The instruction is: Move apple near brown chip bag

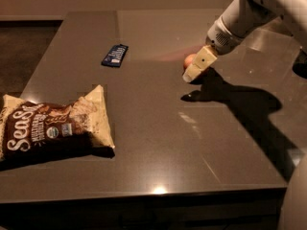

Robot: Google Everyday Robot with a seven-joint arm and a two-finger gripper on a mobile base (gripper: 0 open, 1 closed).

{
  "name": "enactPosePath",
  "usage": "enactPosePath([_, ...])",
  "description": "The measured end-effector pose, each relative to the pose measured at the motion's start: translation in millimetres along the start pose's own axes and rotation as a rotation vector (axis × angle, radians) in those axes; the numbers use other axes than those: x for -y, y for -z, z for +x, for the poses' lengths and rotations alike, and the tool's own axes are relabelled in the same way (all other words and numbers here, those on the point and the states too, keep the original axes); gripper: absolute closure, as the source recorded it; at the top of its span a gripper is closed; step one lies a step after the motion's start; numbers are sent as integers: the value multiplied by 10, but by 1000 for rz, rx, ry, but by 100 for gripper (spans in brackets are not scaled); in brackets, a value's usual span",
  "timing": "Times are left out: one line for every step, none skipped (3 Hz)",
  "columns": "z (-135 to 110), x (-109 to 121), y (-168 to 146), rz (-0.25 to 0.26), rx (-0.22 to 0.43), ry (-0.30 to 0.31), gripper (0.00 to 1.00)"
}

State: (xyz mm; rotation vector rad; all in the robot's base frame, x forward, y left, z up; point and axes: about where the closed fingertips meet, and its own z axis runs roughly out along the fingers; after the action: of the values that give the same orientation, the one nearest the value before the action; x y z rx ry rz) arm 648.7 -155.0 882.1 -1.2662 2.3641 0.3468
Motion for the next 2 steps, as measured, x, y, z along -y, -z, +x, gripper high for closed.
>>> enactPosePath([-4,46,-105,-7,5,-5,16])
enactPosePath([15,67,-138,-5,13,-10,40])
